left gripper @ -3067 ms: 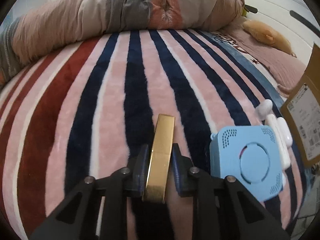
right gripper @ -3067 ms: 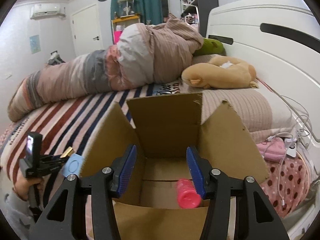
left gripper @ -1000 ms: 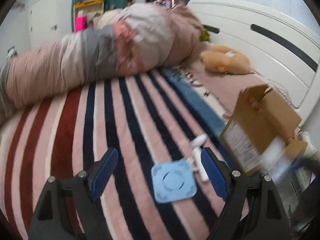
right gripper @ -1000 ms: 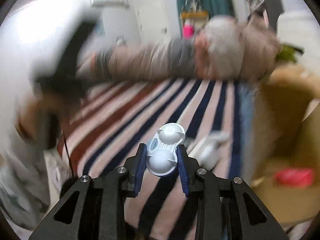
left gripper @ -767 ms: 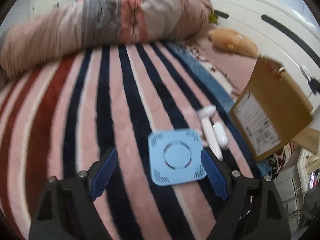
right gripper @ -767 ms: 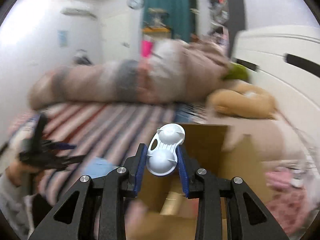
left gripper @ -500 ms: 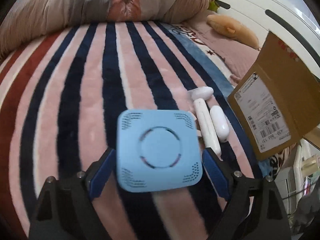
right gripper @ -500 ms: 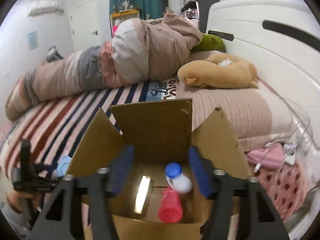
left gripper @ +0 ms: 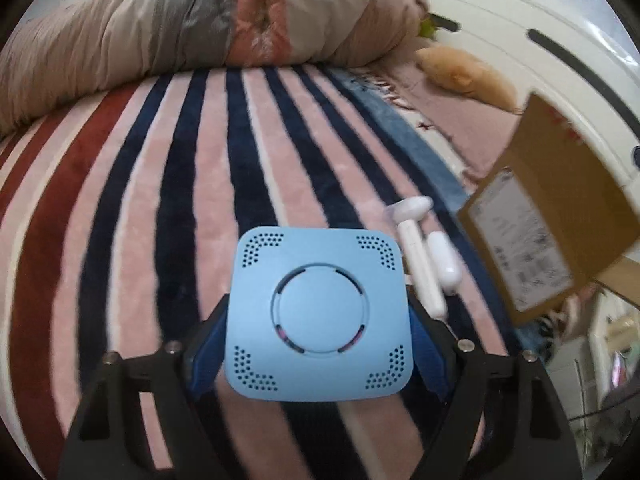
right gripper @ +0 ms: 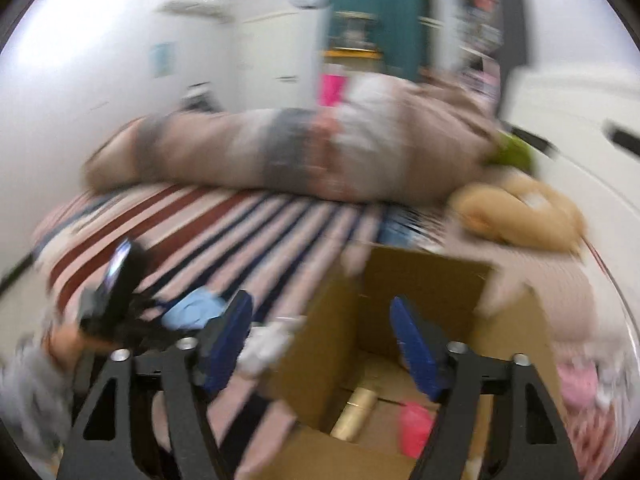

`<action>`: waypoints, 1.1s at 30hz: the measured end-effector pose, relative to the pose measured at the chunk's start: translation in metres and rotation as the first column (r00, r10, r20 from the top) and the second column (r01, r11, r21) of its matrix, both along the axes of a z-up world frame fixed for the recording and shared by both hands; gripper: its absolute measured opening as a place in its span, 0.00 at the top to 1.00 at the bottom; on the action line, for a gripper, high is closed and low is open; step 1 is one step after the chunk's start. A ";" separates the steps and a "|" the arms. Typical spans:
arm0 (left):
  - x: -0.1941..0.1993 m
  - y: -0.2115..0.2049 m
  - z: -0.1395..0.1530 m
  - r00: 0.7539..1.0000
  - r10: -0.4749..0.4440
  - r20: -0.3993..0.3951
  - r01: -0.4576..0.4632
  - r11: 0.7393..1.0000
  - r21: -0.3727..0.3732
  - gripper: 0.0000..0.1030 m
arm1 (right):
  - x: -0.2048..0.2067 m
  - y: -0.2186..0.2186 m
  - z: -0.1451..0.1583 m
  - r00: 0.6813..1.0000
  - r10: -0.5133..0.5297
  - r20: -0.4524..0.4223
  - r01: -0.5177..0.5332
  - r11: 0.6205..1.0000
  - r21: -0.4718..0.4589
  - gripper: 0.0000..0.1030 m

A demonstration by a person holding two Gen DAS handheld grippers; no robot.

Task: Organize rigid objects

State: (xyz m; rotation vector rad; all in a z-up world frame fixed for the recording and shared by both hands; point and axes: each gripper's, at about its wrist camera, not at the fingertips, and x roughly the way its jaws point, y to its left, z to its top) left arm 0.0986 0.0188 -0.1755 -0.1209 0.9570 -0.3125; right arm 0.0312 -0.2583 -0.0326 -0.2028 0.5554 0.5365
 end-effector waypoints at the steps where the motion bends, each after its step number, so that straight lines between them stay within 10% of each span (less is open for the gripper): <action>1: -0.002 0.003 0.009 1.000 -0.026 0.007 0.026 1.000 -0.009 0.24 | -0.005 0.013 0.000 0.998 0.067 -0.003 -0.067 0.998 -0.012 0.18; 8: -0.013 0.001 0.066 0.969 -0.245 0.023 0.245 0.969 -0.017 0.24 | -0.029 0.103 -0.037 0.897 0.425 -0.118 -0.434 0.898 -0.066 0.05; 23: -0.031 -0.038 0.124 0.927 -0.370 0.062 0.366 0.928 0.063 0.25 | -0.009 0.129 -0.041 0.941 0.337 -0.036 -0.339 0.937 -0.083 0.23; 33: 0.005 -0.170 0.181 0.833 -0.541 0.114 0.523 0.838 0.155 0.25 | 0.002 0.023 0.013 0.989 0.125 0.082 -0.119 0.990 -0.079 0.23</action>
